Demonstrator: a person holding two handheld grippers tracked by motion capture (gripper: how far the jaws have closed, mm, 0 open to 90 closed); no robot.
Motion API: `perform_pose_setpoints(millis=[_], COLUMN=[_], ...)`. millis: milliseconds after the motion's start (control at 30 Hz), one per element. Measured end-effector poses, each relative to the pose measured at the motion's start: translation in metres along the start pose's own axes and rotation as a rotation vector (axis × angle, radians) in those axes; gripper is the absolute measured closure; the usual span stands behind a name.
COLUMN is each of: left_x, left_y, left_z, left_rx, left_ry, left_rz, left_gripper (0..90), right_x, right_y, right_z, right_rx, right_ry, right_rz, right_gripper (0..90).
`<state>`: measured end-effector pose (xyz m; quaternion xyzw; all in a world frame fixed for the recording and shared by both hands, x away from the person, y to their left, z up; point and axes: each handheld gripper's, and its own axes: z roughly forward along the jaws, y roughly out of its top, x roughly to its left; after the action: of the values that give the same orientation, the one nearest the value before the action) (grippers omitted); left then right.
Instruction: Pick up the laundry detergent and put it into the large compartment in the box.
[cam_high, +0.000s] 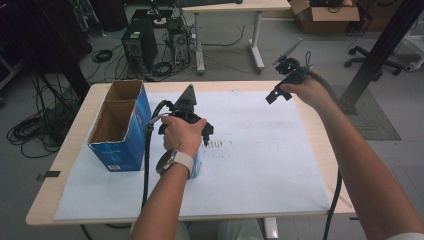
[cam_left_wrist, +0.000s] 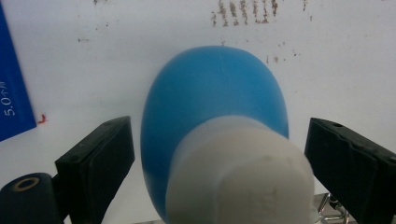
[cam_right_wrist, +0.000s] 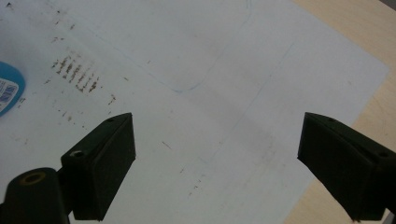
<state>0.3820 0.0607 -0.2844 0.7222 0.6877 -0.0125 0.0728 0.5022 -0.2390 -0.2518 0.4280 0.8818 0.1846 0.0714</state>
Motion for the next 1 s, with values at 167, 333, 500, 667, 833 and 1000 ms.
perform_pose_setpoints(millis=[167, 333, 500, 667, 833, 1000], left_x=[0.0011, 0.0029, 0.0037, 0.0034, 0.0038, 0.0042], left_y=[0.0001, 0.0002, 0.0003, 0.0005, 0.0003, 0.0003], left_z=[0.0015, 0.0009, 0.0005, 0.001, 0.0006, 0.0002], left_rx=[-0.001, 0.001, 0.002, 0.005, 0.001, -0.001], left_ry=[0.012, 0.014, 0.015, 0.023, 0.022, 0.022], left_rz=[0.002, 0.0, -0.002, -0.004, -0.007, -0.009], left_gripper=[15.5, 18.6, 21.3, 23.6, 25.9, 29.7], right_x=[-0.0003, -0.0009, -0.0012, -0.001, -0.0012, -0.0013], right_y=[0.0, -0.0001, -0.0005, -0.0006, -0.0007, -0.0008], right_z=[0.0008, 0.0004, 0.0, 0.0004, 0.0005, 0.0004], right_rx=[0.005, 0.003, 0.003, 0.005, 0.005, 0.005], right_ry=[0.001, 0.001, 0.0, 0.001, 0.001, 0.002], right_rz=[-0.002, 0.002, 0.003, 0.001, -0.002, -0.001], right_gripper=[11.2, 11.3, 11.2, 11.2, 11.2, 11.2])
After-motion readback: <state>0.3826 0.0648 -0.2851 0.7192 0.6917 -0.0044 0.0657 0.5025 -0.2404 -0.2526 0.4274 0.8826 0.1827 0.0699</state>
